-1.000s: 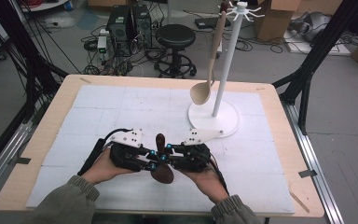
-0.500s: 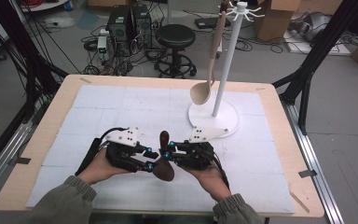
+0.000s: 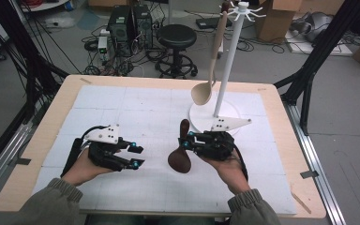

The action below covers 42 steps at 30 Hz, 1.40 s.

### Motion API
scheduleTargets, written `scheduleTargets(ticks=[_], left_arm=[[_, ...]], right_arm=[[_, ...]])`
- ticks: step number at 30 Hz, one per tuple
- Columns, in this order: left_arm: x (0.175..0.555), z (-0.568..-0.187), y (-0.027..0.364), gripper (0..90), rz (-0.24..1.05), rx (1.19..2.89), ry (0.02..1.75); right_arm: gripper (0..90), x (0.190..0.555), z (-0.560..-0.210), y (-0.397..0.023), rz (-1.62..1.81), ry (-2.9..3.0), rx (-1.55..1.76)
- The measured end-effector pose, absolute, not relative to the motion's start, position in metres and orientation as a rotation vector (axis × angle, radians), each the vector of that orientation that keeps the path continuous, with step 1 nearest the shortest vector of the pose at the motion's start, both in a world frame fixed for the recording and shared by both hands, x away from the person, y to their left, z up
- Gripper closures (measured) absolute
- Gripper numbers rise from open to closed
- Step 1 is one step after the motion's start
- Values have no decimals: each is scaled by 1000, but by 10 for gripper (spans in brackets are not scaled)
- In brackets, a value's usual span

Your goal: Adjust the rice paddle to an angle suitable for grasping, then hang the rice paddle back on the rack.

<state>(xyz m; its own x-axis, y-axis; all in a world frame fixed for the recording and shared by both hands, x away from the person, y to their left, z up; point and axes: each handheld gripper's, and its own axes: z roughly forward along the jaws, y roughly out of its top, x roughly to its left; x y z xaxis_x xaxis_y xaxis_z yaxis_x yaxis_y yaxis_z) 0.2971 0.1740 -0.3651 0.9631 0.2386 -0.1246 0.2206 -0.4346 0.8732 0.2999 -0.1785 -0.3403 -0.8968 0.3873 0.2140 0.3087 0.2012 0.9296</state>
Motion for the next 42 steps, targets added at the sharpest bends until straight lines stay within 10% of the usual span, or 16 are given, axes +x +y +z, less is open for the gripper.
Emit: scheduleTargets(ticks=[42], left_arm=[[296,-376,240,269,197,1974,559]], right_arm=[[774,340,-300,-244,1743,2299,771]])
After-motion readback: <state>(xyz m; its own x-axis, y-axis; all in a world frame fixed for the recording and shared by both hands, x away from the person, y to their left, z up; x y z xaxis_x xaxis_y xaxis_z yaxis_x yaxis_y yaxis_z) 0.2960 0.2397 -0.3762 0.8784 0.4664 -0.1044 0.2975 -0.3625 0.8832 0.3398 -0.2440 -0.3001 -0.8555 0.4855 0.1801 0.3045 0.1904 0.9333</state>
